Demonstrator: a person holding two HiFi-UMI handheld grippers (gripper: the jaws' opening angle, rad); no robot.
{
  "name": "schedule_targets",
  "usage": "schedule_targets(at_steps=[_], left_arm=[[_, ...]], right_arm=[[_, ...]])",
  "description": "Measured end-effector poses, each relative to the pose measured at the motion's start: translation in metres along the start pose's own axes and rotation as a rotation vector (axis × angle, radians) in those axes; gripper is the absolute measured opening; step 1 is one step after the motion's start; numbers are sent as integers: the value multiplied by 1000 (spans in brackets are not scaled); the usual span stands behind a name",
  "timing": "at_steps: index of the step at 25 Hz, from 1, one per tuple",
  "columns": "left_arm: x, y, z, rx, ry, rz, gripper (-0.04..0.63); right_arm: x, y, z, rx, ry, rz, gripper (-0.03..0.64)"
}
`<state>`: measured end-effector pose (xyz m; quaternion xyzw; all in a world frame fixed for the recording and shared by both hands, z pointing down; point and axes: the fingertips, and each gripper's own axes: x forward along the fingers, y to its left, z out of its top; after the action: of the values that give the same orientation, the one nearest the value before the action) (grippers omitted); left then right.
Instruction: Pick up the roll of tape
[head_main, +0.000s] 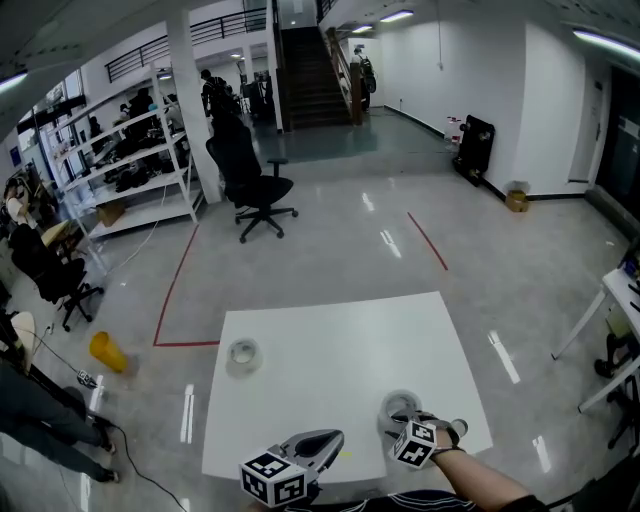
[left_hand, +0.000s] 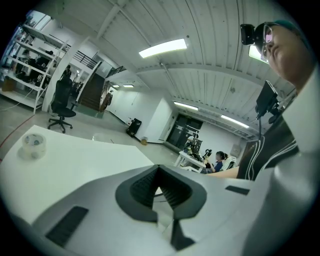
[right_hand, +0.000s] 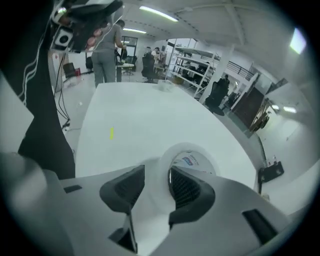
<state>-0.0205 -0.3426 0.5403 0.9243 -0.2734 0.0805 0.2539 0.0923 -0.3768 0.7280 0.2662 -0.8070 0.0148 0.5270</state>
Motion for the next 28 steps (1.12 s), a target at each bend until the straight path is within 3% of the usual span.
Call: schedule_targets(at_steps=[4,9,17,23,28], left_arm=[[-4,3,-4,-19,-4,16,3],[-6,2,-6,-28,-3,15,3],[-16,1,-4,-14,1,23,3],[-25,0,4,-2,-11,31,3],[-25,-5,7,18,-22,29,3]], right_arm=[[4,-4,-5,-87,51,-14,159],[3,-6,-5,-66,56,43,114],[1,-7,-3,-43,40,16,108],[-14,-7,12,116,-51,19,104],[-54,-9,47,274,-243,49,104]])
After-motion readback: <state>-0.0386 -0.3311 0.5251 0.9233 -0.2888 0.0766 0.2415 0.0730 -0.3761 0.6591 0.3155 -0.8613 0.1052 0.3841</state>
